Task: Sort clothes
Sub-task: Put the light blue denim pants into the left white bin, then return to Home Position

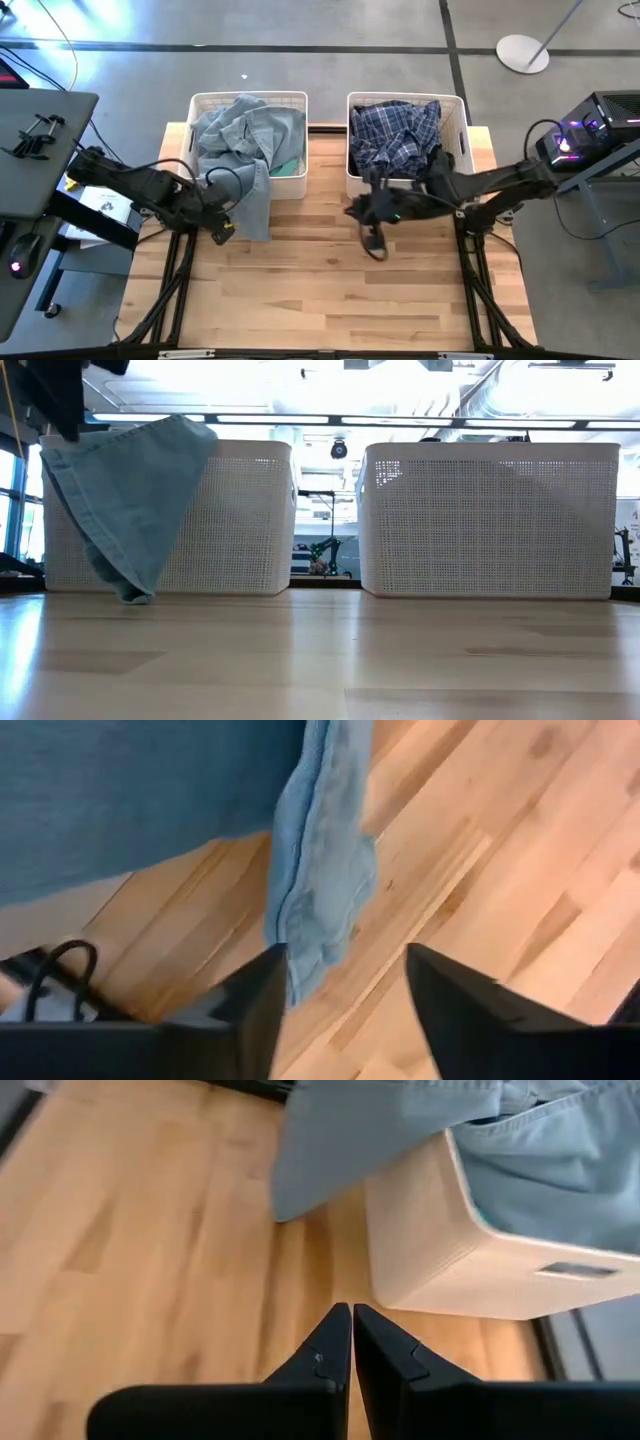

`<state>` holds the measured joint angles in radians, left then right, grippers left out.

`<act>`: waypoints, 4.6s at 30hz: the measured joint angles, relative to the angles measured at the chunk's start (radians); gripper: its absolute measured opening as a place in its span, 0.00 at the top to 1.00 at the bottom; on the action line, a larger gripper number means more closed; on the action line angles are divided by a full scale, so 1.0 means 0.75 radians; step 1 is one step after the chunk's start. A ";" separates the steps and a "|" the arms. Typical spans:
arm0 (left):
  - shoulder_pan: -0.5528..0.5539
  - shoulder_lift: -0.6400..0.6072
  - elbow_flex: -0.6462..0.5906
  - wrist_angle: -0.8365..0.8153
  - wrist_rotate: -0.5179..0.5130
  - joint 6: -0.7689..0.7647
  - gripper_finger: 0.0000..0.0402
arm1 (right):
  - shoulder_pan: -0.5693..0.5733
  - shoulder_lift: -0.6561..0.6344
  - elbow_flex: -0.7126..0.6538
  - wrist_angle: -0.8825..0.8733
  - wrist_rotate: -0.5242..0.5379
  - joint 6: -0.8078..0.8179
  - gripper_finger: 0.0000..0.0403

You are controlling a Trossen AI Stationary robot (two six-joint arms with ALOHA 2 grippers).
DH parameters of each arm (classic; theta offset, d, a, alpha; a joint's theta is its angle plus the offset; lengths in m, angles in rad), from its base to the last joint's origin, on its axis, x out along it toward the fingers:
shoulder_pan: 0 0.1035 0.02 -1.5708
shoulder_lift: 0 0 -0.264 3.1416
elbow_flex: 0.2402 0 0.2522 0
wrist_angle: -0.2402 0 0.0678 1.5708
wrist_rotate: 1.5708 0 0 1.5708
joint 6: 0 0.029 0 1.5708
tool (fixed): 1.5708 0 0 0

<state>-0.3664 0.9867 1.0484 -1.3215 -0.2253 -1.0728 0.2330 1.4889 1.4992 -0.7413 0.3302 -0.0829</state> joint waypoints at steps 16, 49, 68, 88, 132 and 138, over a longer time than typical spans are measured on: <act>0.144 0.015 -0.341 0.778 0.173 0.017 0.93 | 0.446 -0.219 -0.314 0.177 0.147 0.275 0.98; 1.348 0.505 -0.173 1.185 -0.147 1.425 0.99 | 0.597 -0.218 -0.314 0.295 0.421 0.320 0.98; 1.312 0.357 0.522 0.544 0.222 1.215 0.55 | 0.538 -0.294 -0.319 0.181 0.578 0.346 0.99; 1.489 0.432 -0.149 0.754 0.241 1.206 0.79 | -1.111 -0.262 -0.318 -0.082 -0.438 0.163 1.00; 0.836 -0.103 0.211 0.953 0.128 1.326 0.82 | -0.533 -1.458 -0.820 0.084 -0.599 0.624 1.00; 0.791 -0.104 0.211 0.944 0.053 1.332 0.82 | -0.322 -1.639 -1.156 0.475 -0.588 0.666 1.00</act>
<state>0.2272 0.9089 1.2068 -0.6135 -0.1856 -0.0738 -0.0082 0.2596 0.6319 -0.3851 -0.1108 0.4169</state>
